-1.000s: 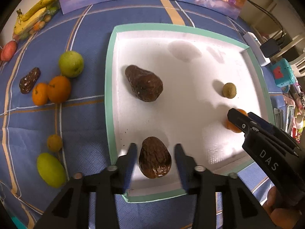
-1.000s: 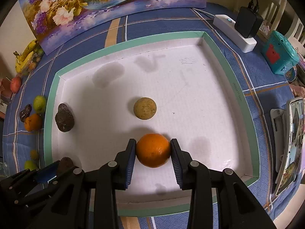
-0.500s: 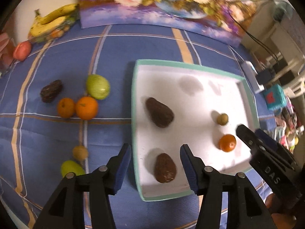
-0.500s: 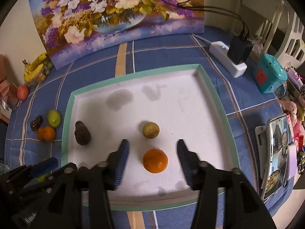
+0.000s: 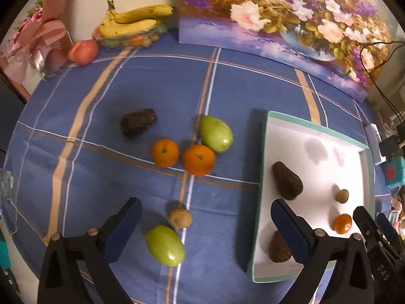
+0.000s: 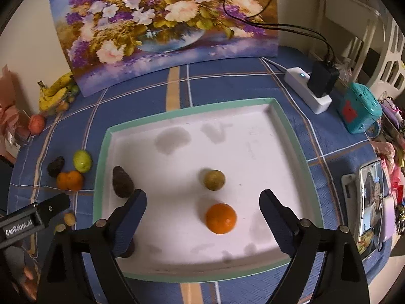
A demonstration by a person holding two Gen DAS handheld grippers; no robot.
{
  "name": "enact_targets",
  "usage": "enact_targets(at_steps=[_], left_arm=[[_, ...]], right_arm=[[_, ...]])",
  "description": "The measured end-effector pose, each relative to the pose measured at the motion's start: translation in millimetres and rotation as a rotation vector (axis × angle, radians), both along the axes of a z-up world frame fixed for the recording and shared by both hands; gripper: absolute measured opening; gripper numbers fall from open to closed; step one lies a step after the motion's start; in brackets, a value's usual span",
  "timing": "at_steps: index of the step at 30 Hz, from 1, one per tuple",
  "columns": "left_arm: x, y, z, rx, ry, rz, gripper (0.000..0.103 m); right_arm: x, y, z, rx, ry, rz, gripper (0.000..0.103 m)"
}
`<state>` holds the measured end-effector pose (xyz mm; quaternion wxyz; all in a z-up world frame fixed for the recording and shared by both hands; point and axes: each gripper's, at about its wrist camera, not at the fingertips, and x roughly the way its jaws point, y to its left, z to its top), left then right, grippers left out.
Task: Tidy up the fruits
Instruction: 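Withdraw both open tools from the tray toward the remaining fruit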
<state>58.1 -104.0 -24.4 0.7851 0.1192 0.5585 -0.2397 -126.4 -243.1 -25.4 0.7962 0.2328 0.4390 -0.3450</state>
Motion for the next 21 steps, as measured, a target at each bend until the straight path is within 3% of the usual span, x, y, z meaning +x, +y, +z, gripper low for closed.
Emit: enact_targets(at_steps=[10,15,21], left_arm=[[3,6,9,-0.004,-0.035,-0.011,0.103],[6,9,10,-0.013,-0.032,-0.013,0.103],[13,16,14,-0.018,-0.041,-0.006,0.103]], right_arm=[[13,10,-1,0.02,-0.042,0.042,0.097],[21,21,4,-0.045,-0.023,0.062,0.097],[25,25,1,-0.036,-0.028,0.072,0.097]])
